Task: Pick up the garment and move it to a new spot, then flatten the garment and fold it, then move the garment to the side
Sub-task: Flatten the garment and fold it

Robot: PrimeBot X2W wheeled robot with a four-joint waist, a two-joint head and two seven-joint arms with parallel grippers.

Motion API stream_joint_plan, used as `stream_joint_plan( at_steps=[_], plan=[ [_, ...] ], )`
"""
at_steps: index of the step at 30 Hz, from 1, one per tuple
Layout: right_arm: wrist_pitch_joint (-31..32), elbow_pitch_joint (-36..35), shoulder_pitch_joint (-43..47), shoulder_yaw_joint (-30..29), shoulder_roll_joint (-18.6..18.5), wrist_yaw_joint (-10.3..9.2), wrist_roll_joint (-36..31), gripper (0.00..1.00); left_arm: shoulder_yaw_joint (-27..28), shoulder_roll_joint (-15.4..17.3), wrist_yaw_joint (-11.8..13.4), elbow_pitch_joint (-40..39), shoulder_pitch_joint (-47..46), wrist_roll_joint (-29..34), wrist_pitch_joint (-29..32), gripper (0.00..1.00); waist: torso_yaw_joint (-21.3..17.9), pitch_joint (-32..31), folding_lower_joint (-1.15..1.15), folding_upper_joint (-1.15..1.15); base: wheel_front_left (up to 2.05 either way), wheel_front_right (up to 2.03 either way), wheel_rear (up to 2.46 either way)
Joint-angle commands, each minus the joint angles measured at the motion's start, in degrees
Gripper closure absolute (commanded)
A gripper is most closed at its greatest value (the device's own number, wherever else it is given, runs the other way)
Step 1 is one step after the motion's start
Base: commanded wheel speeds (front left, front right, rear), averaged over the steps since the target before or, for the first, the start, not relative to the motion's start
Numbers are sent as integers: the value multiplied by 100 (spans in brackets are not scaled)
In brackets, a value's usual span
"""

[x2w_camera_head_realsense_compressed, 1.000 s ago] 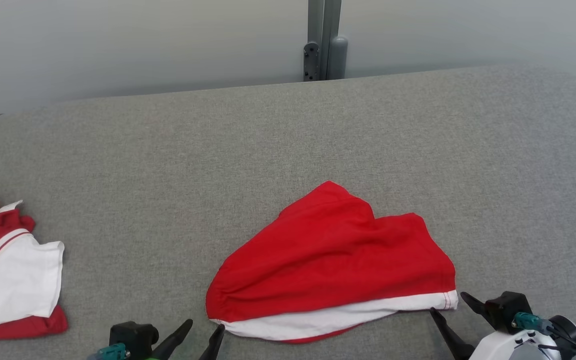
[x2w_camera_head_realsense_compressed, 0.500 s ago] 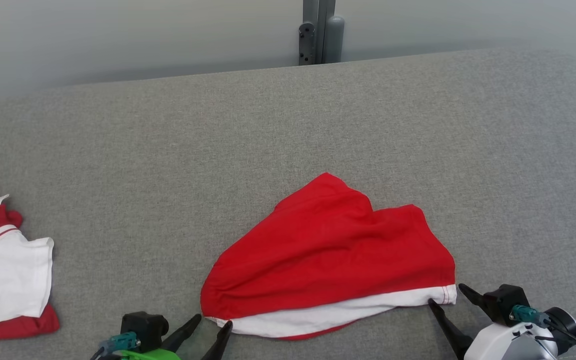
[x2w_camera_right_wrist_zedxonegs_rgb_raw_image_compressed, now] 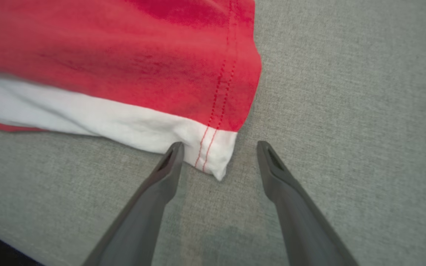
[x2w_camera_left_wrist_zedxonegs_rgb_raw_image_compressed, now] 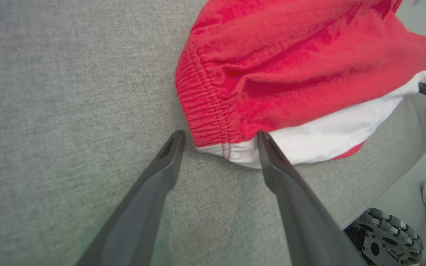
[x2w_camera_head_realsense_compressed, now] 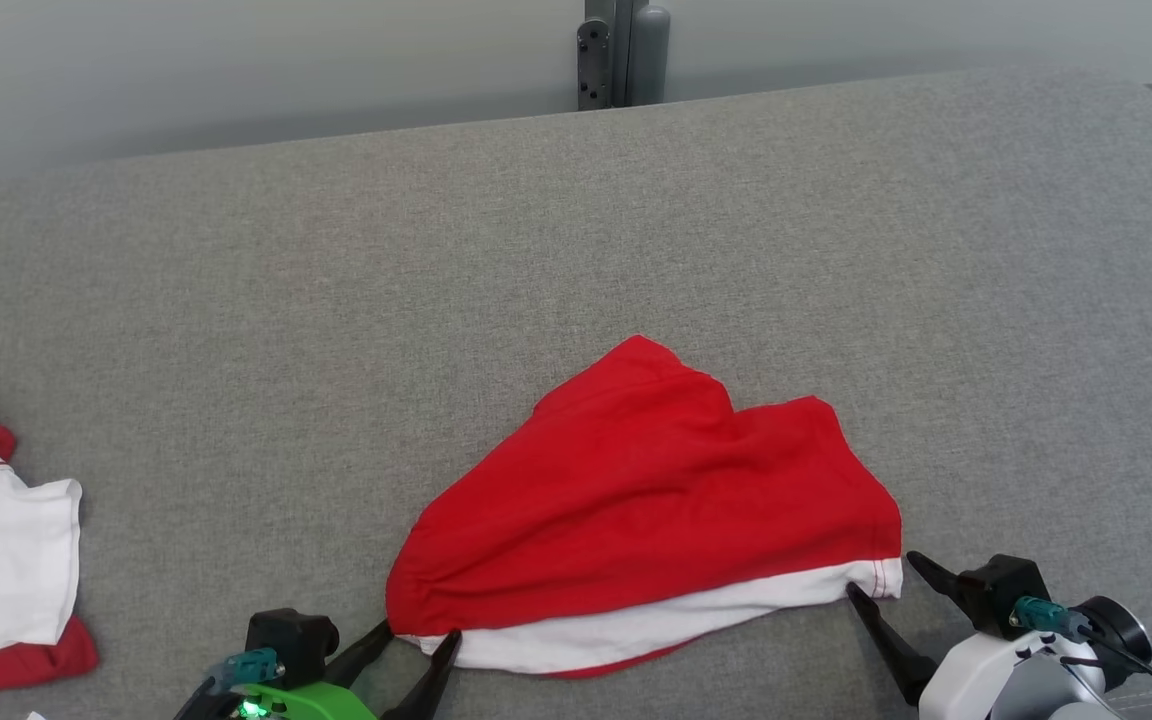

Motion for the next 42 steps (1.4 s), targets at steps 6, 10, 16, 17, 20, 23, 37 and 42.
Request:
stream_joint_plan(
  at_steps=[6, 10, 16, 17, 20, 23, 37, 42],
  plan=[
    [-79, -116, -116, 90, -10, -2, -43, 0, -174, 78, -16, 112, -166, -110, -98, 0, -36, 29, 0, 0, 0, 0, 0],
    [-60, -186, -97, 145, -21, -2, -23, 0, -256, 85, -16, 152, -201, -180, -136, 0, -21, 16, 0, 0, 0, 0, 0],
    [44, -218, -90, 341, -54, -2, 216, 100, -615, 164, -16, 22, -190, -470, -27, 80, -2, -23, 0, 0, 0, 0, 0],
    [48, -223, -84, 348, -57, -2, 273, 100, -701, 198, -16, -10, -204, -509, 12, 100, -2, -28, 0, 0, 0, 0, 0],
    [39, -268, -61, 335, -91, -2, 424, 100, -790, 283, -16, -90, -225, -603, -38, 100, -10, -63, 0, 0, 0, 0, 0],
    [-36, -450, -17, 228, -95, -2, 720, 100, -815, 391, -16, -261, -171, -741, -75, 100, -43, -102, 0, 0, 0, 0, 0],
    [467, -3681, 193, -1392, -907, -1, 2928, 100, 237, 1215, 411, -4207, -493, -2028, 505, 100, -149, 125, 0, 0, 0, 0, 0],
    [777, -3997, -873, -1973, -1141, -1, 3205, 100, 866, 1188, 798, -4551, -1841, -2563, 1092, 100, -196, 900, 0, 0, 0, 0, 0]
  ],
)
